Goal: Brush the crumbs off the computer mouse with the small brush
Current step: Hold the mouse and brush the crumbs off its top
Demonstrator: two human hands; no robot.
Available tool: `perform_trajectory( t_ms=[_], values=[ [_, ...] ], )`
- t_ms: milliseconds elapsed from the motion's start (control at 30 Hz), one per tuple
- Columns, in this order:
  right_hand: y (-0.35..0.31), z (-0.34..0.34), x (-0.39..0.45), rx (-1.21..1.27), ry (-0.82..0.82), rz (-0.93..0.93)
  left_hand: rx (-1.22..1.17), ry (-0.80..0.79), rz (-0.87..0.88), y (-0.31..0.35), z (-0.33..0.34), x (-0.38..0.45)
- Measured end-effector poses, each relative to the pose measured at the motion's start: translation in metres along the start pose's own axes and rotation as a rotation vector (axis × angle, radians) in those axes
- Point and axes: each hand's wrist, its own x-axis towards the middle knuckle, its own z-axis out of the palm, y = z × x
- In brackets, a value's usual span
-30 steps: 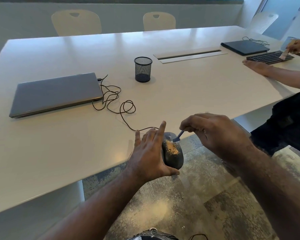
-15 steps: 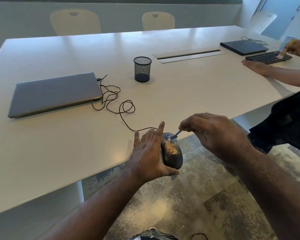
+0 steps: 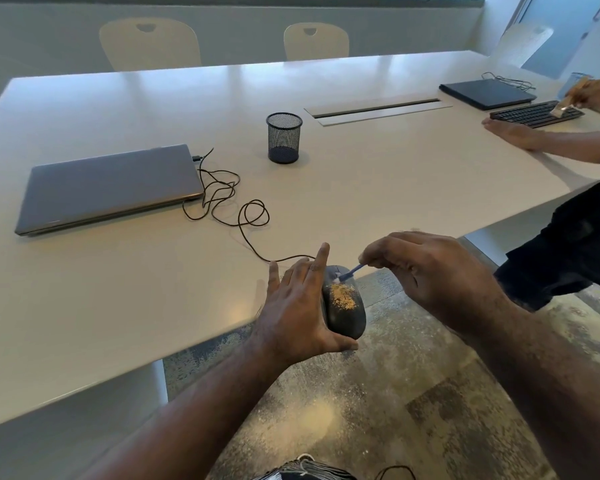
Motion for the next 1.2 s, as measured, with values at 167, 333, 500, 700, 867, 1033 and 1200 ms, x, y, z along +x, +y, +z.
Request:
perform_trajectory(
  t_ms=[167,333,500,700,867,1033,1200],
  values=[
    [0.0,0.005,-0.004,-0.014,-0.02,0.018,-0.008,0.02,0.001,0.002,-0.002,0.0],
    [0.007,-0.002,-0.012,0.026,0.022,0.079,0.003,0.025,-0.003,-0.001,-0.003,0.0],
    [0.008,-0.001,-0.015,0.028,0.078,0.047,-0.009,0.019,0.002,0.001,-0.003,0.0],
    [0.012,0.002,-0.021,-0.023,0.015,0.051,-0.02,0.032,-0.004,-0.003,-0.006,0.003],
    [0.012,-0.001,-0.025,0.045,0.085,0.053,-0.016,0.03,-0.001,-0.003,-0.006,0.002],
    [0.011,0.004,-0.026,0.008,0.027,0.013,-0.026,0.036,-0.003,-0.004,-0.005,0.003],
    [0.014,0.0,-0.029,-0.003,0.069,0.042,-0.03,0.047,-0.01,-0.007,-0.005,0.002]
  ],
)
